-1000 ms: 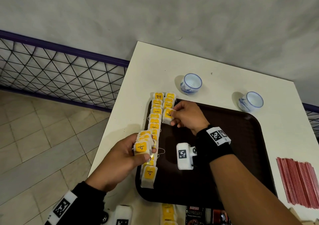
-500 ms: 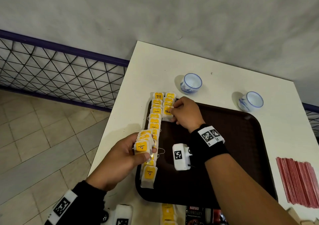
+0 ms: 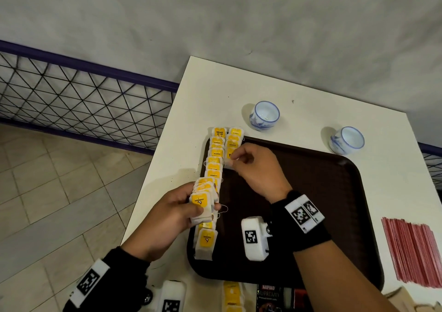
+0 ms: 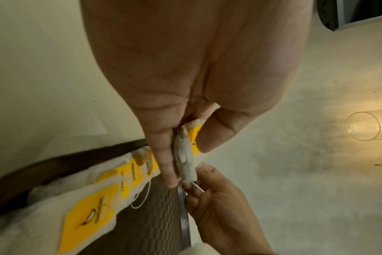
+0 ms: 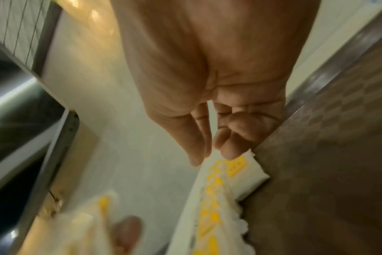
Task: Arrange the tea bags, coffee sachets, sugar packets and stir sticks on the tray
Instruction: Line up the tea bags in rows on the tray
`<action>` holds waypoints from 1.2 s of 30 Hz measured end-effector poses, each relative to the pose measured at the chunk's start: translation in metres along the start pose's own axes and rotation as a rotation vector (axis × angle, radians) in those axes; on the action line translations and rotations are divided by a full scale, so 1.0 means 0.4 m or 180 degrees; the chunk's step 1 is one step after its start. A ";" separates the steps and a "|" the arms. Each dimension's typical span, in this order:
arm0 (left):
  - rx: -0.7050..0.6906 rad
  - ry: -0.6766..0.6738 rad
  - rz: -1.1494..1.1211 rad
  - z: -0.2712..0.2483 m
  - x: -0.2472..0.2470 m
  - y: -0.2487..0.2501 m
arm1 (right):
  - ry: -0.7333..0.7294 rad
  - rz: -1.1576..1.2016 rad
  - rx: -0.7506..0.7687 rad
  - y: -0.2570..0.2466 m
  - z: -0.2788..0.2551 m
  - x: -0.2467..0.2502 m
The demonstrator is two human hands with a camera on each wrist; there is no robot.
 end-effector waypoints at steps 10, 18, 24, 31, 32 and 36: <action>-0.0028 -0.0124 0.0557 -0.012 -0.031 -0.007 | -0.0686 0.1225 -0.0057 -0.018 -0.190 -0.001; -0.0057 -0.0159 0.0586 -0.015 -0.041 -0.003 | -0.0602 0.1571 -0.0255 -0.010 -0.204 0.013; -0.0117 -0.0226 0.0620 -0.013 -0.040 -0.012 | -0.0534 0.1611 -0.0350 -0.009 -0.199 0.017; -0.0170 -0.0216 0.0622 -0.011 -0.034 -0.010 | -0.0423 0.1701 -0.0326 -0.020 -0.191 0.019; -0.0176 -0.0205 0.0626 -0.011 -0.033 -0.010 | -0.0379 0.1700 -0.0319 -0.021 -0.189 0.021; -0.0171 -0.0188 0.0615 -0.011 -0.026 -0.012 | -0.0079 0.1642 -0.0343 -0.016 -0.174 0.042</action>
Point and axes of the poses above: each hand's wrist, its own z-axis towards the middle knuckle, its own x-axis out of the back of the hand, y = z × x, the point moved 4 cm from there along z, towards the middle knuckle, and after that the axes turned 8 degrees about y, right-handed, at the moved point
